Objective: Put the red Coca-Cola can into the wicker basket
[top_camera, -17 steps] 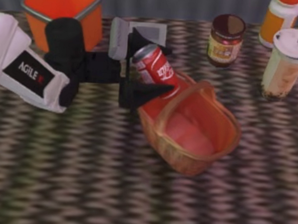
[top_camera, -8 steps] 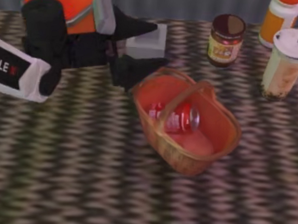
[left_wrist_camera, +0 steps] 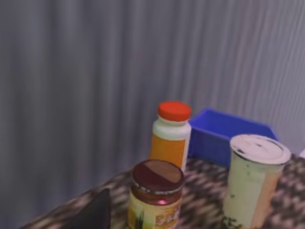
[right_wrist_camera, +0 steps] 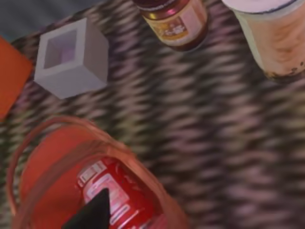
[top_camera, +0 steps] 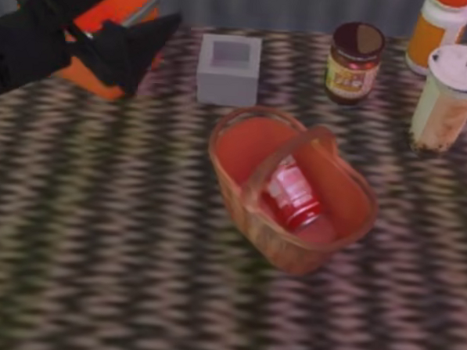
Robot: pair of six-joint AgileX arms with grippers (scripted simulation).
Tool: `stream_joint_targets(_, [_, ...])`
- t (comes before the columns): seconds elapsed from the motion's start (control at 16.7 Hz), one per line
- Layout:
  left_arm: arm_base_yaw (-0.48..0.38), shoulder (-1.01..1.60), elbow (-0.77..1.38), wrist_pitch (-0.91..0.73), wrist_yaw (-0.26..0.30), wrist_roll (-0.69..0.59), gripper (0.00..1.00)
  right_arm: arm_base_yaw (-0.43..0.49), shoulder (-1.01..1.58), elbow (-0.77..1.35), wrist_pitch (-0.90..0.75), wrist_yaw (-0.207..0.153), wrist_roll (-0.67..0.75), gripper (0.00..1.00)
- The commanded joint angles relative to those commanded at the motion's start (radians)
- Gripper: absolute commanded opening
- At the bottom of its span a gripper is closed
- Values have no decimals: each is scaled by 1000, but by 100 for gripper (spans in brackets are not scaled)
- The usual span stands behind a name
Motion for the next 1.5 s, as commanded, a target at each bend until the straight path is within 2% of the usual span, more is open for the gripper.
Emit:
stream_joint_targets(0.54, [119,-933,-479,-422,-464,4,100,224,872,877,-576,9,551,100])
stream_joint_targets(0.84, [161,-1310,-685,-583,-663,39,100,316,1245,1253,-817,13,787,100])
stream_joint_targets(0.96, [171,-1402,-741,-623,-719,53,100,342,1349,1356,-884,13,853,100])
stream_joint_targets(1.14, [179,-1473,-787,-655,-767,66,100,364,1434,1439,-938,13,908,100])
stream_joint_targets(1.5, [180,-1481,-792,-659,-773,68,100,361,1443,1445,-942,13,913,100])
